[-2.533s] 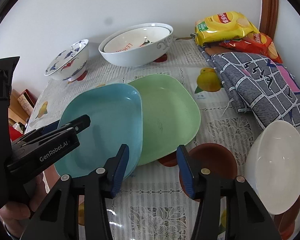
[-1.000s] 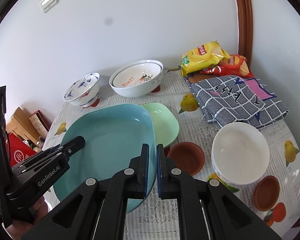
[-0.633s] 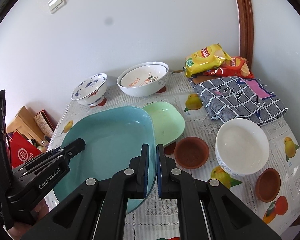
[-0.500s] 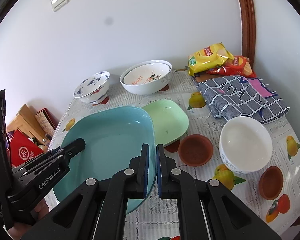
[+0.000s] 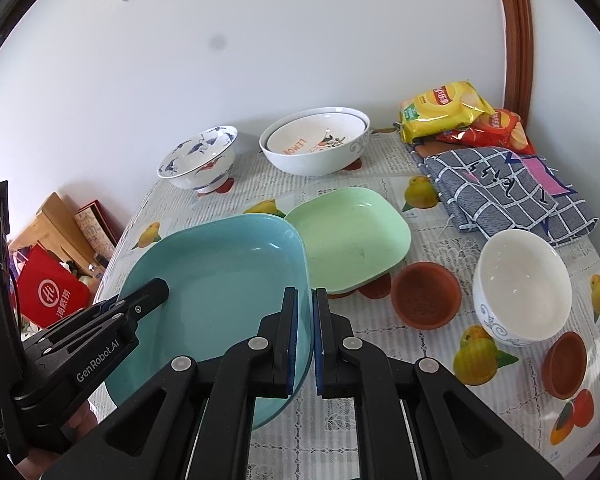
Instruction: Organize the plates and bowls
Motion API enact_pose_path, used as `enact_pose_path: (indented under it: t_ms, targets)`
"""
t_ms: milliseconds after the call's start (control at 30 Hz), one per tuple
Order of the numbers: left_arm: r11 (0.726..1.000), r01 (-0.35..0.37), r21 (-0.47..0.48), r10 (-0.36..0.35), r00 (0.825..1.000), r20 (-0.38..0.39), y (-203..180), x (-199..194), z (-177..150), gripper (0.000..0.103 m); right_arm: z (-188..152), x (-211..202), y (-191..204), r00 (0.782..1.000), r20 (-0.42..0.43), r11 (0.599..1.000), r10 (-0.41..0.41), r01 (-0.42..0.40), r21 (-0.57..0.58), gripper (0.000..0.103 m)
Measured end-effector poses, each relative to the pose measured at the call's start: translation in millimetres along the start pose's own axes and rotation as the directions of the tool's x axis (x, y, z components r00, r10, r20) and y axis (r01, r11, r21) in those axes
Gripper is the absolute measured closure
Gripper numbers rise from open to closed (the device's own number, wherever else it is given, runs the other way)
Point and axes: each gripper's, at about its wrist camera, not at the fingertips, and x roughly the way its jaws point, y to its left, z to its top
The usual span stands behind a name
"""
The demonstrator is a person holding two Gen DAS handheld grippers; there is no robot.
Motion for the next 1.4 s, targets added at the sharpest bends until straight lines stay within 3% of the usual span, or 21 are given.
enact_pose_path:
  t_ms: [500,1000,1400]
  targets:
    - [0.999,-0.018,-0.032,0.018,1.000,-0.023,21.1,12.5,-4.5,0.090,-1.9,23.2,14.6,0.999,-0.033,1.000,0.009,-0.010,-0.017,0.096]
    - [0.994,-0.060,-0.091,0.052,0.994,-0.093,55.0,39.4,-25.9,0.090,-21.6,65.9,32.8,0.991,-0.131,0.998,0.026,-0.033,-0.052,0.095]
    - [0.993,-0.073,-0.097,0.061,0.991,-0.121,59.4,59.0,-22.9,0.090,-21.2,91.2,35.4,0.986,-0.167,0.997,0.010,-0.022,-0.071,0.093]
